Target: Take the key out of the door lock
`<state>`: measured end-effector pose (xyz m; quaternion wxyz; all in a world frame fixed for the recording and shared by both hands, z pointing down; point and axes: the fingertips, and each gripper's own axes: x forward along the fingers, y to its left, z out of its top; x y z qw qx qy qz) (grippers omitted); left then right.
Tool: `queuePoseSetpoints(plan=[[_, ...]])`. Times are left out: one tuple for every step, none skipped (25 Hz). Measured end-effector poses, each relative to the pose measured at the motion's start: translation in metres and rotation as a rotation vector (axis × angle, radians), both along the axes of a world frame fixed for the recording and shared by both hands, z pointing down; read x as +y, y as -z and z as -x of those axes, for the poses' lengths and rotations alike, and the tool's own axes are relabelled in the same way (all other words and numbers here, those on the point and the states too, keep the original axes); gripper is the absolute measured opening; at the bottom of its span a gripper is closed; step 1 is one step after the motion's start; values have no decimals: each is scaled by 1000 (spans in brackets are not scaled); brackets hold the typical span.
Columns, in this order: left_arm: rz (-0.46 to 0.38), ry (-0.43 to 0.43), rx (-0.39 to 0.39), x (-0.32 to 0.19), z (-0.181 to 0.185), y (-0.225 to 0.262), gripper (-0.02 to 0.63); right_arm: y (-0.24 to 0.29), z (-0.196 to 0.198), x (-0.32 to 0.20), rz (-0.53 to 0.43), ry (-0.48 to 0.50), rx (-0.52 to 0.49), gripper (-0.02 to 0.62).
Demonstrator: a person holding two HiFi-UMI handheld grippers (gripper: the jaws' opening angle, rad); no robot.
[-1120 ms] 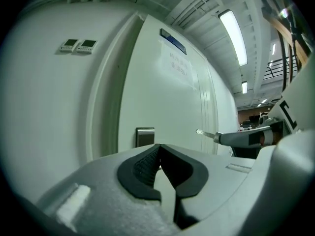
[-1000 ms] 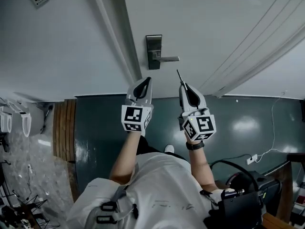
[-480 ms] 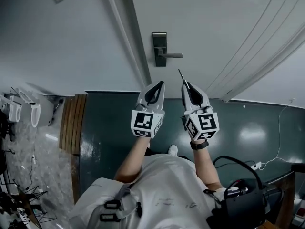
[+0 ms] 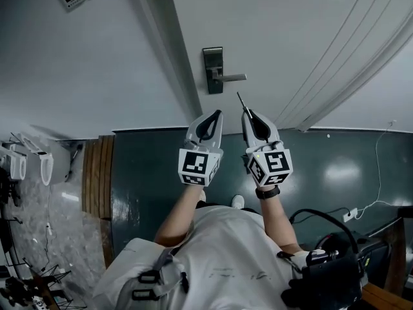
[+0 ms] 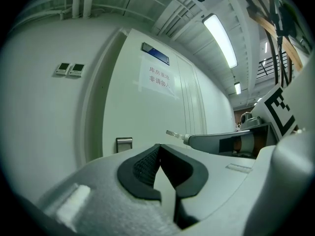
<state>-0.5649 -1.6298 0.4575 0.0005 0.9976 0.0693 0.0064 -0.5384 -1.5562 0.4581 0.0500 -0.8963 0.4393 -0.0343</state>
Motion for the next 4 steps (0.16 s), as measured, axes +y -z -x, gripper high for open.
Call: queuePoseSetpoints(plan=[[1, 0, -1, -4, 0, 0, 2, -1, -1, -2, 2, -4, -3, 26], [1, -2, -3, -7, -1, 0, 2, -3, -2, -5, 3, -9, -8, 26], [0, -4, -6, -11, -2, 0, 2, -5, -3, -7, 5, -15, -14, 26], [0, -7, -9, -14, -2, -1, 2, -8, -4, -10, 7, -22, -21, 26]])
